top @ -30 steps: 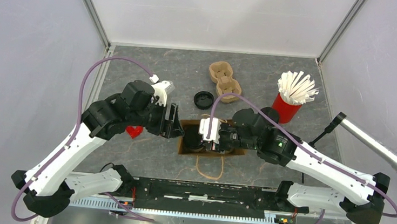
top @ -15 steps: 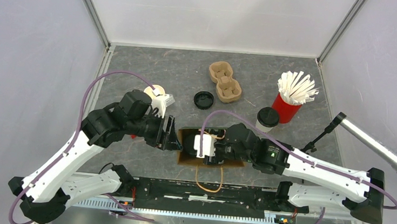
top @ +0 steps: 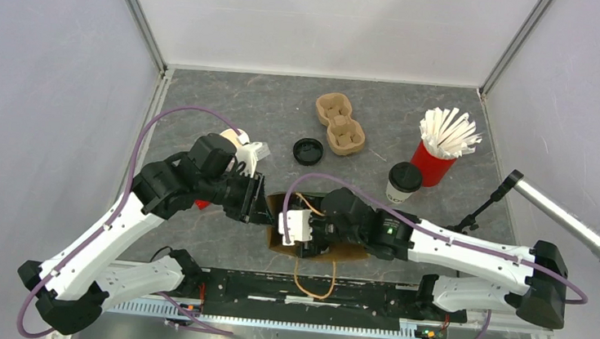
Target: Pack the takeout coffee
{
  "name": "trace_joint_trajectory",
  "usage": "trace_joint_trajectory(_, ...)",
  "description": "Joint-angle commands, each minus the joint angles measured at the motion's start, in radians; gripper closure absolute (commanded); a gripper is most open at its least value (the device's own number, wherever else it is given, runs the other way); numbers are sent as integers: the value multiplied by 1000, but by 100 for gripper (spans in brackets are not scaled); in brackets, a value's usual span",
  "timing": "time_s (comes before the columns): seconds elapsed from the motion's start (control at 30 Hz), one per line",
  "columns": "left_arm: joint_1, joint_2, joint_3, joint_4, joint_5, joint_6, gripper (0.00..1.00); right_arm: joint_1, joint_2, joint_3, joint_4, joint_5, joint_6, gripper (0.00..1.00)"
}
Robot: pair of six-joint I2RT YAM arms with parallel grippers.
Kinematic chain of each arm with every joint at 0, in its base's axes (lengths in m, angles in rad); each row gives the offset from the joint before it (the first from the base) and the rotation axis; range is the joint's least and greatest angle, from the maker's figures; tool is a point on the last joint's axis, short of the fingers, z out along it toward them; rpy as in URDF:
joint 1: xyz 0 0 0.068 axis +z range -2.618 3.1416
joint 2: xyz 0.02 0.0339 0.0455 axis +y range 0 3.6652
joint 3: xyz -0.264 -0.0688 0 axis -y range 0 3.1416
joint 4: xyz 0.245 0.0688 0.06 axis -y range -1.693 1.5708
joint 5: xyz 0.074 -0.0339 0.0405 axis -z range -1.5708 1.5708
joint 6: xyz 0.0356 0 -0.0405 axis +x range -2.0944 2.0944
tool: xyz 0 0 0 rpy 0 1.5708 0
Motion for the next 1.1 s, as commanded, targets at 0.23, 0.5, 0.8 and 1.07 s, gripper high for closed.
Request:
trace_joint_trajectory(0.23, 1, -17, -18, 51, 43, 5, 73, 7, 63, 13, 53, 26, -100, 9)
trace_joint_trajectory(0.5, 2, -43, -36, 69, 47, -28, 75, 7, 87, -13, 127, 84, -100, 9)
trace_joint_trajectory(0.8, 2, -53, -38, 69, 46, -39, 75, 6, 121, -39, 167, 49, -108, 12)
trace_joint_trajectory(1.07, 2, -65, -45, 69, 31, -47, 77, 6, 81, -47, 190, -69, -135, 2)
